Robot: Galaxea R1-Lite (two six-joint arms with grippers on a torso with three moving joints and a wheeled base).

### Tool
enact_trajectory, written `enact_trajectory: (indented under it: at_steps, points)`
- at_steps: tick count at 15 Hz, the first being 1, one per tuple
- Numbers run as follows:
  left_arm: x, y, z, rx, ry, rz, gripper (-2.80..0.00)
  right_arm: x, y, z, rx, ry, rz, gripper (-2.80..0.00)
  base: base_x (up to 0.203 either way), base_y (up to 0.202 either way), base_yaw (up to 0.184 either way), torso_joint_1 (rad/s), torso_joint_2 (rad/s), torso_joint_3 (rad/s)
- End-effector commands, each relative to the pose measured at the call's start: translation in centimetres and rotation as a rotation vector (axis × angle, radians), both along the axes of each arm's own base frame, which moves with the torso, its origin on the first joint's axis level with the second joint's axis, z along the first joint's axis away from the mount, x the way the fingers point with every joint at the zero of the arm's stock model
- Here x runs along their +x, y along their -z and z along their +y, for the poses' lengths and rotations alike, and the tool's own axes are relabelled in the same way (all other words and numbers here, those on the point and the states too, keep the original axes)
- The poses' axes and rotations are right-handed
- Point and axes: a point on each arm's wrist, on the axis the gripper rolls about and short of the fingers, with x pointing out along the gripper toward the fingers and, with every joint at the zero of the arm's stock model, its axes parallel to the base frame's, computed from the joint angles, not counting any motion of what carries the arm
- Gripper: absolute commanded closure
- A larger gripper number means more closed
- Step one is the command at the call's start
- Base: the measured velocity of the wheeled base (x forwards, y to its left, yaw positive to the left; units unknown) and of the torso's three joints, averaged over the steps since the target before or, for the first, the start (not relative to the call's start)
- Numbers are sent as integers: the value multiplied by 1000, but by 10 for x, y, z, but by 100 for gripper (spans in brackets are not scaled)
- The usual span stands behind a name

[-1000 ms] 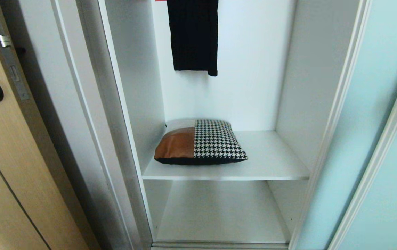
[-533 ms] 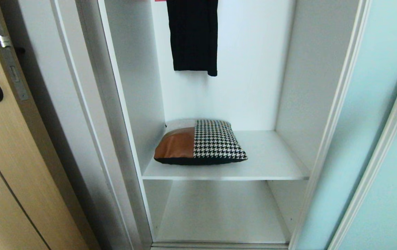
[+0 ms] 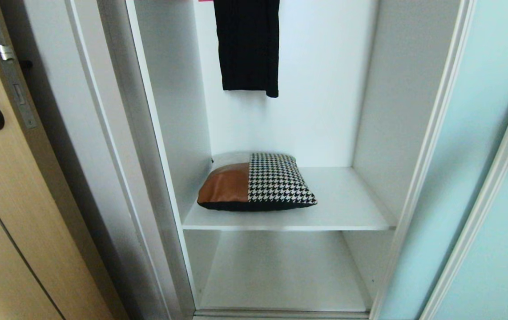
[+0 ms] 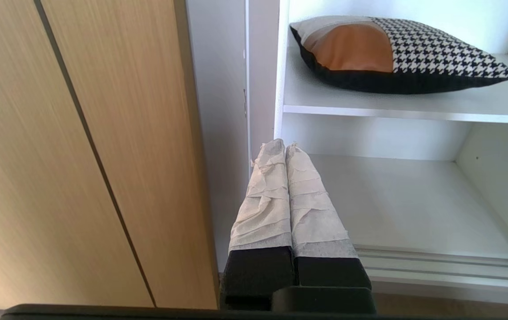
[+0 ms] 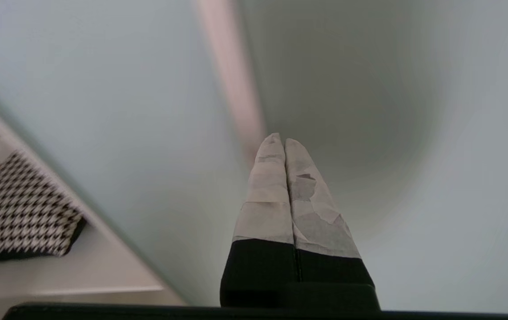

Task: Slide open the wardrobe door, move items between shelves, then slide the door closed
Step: Close the door

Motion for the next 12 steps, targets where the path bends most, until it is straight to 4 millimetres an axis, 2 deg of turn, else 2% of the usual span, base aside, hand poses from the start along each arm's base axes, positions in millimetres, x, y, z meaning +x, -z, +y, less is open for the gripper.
enact_trajectory:
  at_steps: [1,3,6,10,12]
  points:
    - [0,0,0,0,0,3,0,7,7,-5,17,22,9,0,0,0,0,0,0,0]
    - [0,0,0,0,-1,3,0,14,15,-7,47,34,20,0,0,0,0,0,0,0]
    - [0,0,0,0,-1,3,0,17,14,-7,45,30,16,0,0,0,0,0,0,0]
    - [0,0,0,0,-1,3,0,27,18,2,49,12,25,0,0,0,0,0,0,0]
    - [0,0,0,0,-1,3,0,26,17,14,51,13,35,0,0,0,0,0,0,0]
